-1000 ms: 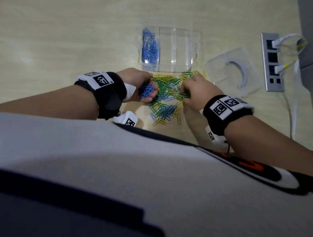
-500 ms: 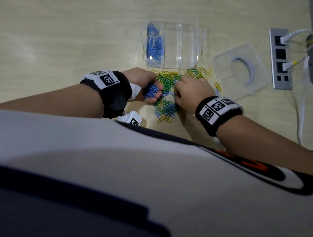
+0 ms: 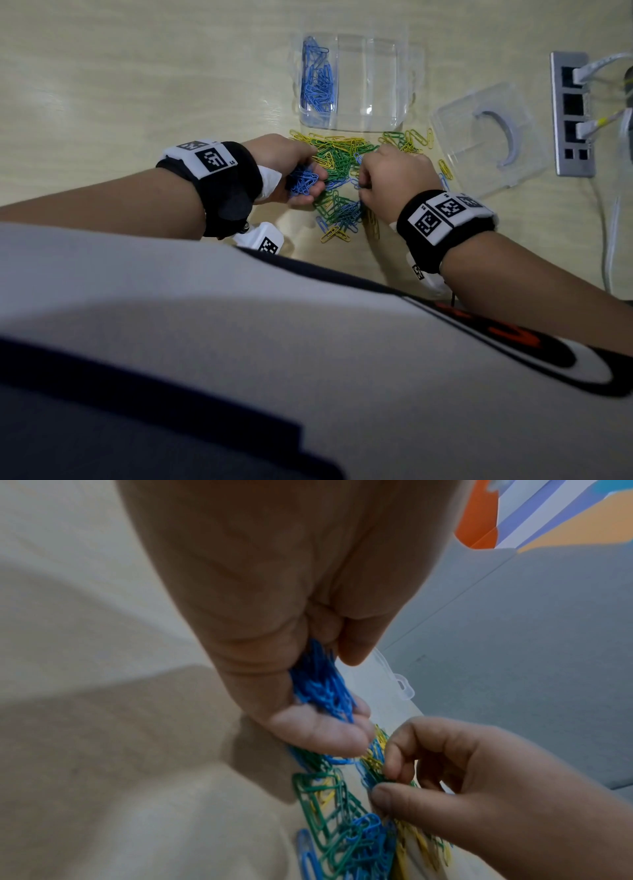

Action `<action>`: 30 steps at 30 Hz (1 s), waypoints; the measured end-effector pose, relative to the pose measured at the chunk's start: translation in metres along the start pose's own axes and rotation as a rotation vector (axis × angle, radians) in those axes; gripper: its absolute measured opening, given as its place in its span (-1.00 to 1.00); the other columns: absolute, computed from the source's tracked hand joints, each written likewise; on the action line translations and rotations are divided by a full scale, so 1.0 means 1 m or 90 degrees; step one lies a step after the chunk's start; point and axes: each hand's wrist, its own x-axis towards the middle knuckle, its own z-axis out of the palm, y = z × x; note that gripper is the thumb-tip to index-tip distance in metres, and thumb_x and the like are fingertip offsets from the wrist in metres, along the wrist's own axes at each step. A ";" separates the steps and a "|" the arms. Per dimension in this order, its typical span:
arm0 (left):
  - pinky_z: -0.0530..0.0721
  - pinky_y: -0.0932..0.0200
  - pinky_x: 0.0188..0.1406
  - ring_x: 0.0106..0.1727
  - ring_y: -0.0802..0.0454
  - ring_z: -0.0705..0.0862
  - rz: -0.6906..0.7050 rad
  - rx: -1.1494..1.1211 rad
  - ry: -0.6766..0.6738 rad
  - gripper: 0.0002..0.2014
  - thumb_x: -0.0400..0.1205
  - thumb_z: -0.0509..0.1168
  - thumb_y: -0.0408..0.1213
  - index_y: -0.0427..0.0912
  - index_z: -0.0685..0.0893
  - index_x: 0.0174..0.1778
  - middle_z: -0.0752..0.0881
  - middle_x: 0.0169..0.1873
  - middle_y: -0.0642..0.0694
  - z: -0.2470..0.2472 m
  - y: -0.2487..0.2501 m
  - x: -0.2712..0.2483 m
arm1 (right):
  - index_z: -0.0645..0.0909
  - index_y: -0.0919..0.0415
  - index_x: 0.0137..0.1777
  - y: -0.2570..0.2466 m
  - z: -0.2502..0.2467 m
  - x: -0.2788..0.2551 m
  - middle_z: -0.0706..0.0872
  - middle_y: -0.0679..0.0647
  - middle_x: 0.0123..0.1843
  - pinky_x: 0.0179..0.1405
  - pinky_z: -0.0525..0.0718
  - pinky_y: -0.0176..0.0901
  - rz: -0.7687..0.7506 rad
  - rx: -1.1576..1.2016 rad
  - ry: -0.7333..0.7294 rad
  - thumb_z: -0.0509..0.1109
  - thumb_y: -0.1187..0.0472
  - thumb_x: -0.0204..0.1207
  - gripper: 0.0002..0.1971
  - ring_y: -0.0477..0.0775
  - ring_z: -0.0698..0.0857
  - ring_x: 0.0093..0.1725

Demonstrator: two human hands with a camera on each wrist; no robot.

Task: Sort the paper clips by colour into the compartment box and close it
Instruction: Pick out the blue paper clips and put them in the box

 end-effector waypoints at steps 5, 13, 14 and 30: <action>0.65 0.26 -0.47 -0.43 -0.02 0.55 -0.001 -0.009 0.000 -0.55 0.77 -0.01 -0.08 -0.25 0.57 -0.31 0.59 -0.53 -0.16 -0.005 -0.004 -0.002 | 0.65 -0.02 0.20 -0.012 -0.005 0.003 0.57 0.07 0.13 0.21 0.43 0.07 -0.097 0.026 -0.024 0.28 0.06 0.59 -0.76 0.16 0.57 0.18; 0.63 0.30 -0.51 -0.51 -0.01 0.60 -0.001 -0.023 0.006 -0.54 0.77 -0.02 -0.09 -0.25 0.56 -0.32 0.57 -0.54 -0.17 -0.011 -0.007 -0.006 | 0.67 0.09 0.06 -0.017 -0.004 0.013 0.62 0.09 0.05 0.18 0.45 0.05 -0.097 -0.027 -0.016 0.23 0.09 0.60 -0.79 0.19 0.63 0.06; 0.63 0.31 -0.52 -0.49 -0.02 0.59 0.000 -0.022 0.005 -0.54 0.77 -0.03 -0.09 -0.25 0.56 -0.32 0.57 -0.53 -0.17 -0.012 -0.007 -0.006 | 0.66 0.09 0.04 -0.016 -0.005 0.013 0.62 0.08 0.03 0.17 0.46 0.05 -0.091 -0.020 -0.012 0.23 0.09 0.59 -0.80 0.19 0.63 0.04; 0.76 0.18 -0.24 -0.27 -0.01 0.66 -0.001 -0.089 0.016 -0.88 0.68 0.21 -0.32 -0.25 0.59 0.06 0.64 -0.21 -0.15 -0.008 -0.001 -0.004 | 0.70 0.00 -0.06 -0.023 -0.020 0.007 0.59 -0.05 -0.16 -0.05 0.58 0.01 -0.230 0.225 0.044 0.39 0.01 0.46 -0.86 0.07 0.62 -0.12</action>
